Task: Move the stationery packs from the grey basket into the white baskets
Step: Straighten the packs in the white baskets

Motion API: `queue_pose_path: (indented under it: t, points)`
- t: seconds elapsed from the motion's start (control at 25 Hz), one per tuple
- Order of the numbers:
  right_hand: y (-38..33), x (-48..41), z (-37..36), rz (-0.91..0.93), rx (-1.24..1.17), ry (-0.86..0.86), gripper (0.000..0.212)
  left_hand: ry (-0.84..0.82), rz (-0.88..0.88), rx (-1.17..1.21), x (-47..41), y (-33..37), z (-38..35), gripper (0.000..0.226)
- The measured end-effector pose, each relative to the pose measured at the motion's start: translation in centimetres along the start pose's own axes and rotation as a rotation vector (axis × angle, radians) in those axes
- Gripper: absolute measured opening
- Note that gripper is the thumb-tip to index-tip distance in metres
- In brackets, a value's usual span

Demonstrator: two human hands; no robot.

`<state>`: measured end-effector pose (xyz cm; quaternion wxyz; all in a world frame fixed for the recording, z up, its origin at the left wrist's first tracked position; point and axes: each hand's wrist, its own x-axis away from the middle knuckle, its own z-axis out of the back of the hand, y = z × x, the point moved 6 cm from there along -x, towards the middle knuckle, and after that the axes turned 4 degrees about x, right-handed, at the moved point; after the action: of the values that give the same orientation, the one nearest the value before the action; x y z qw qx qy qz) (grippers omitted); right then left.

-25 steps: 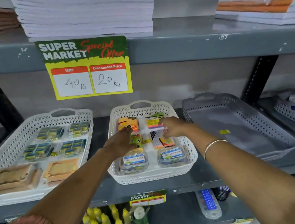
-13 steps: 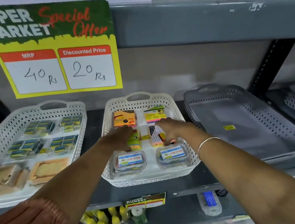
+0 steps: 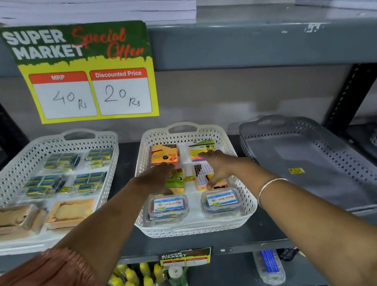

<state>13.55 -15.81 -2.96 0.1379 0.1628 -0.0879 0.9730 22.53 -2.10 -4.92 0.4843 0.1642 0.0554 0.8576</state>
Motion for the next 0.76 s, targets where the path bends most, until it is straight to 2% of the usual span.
queue_pose_path:
  t: [0.12, 0.28, 0.36, 0.48, 0.56, 0.68, 0.76]
  points:
    - [-2.4, 0.7, 2.7, 0.052, -0.013, 0.093, 0.105, 0.101, 0.059, 0.090, 2.6, -0.2, 2.3, 0.082]
    - [-9.6, 0.9, 6.0, 0.150, -0.027, 0.262, 0.086, 0.430, 0.097, 0.083, 8.2, -3.1, 7.7, 0.059]
    - [-14.1, 0.4, 6.7, 0.199, -0.062, 0.313, 0.078, 0.483, 0.151, 0.064, 11.3, -6.7, 9.7, 0.056]
    - [-21.6, -0.3, 5.9, 0.282, -0.045, 0.308, 0.073, 0.344, 0.263, 0.013, 15.4, -13.9, 9.7, 0.048]
    - [-26.1, -0.9, 3.7, 0.282, -0.024, 0.202, 0.073, 0.185, 0.298, -0.007, 17.5, -18.2, 8.5, 0.042]
    - [-31.4, -2.1, -0.7, 0.239, 0.047, 0.043, 0.079, -0.068, 0.349, 0.137, 20.2, -23.7, 5.9, 0.063]
    - [-33.1, -2.5, -2.2, 0.214, 0.082, 0.037, 0.069, -0.148, 0.308, 0.067, 21.1, -25.7, 4.5, 0.076]
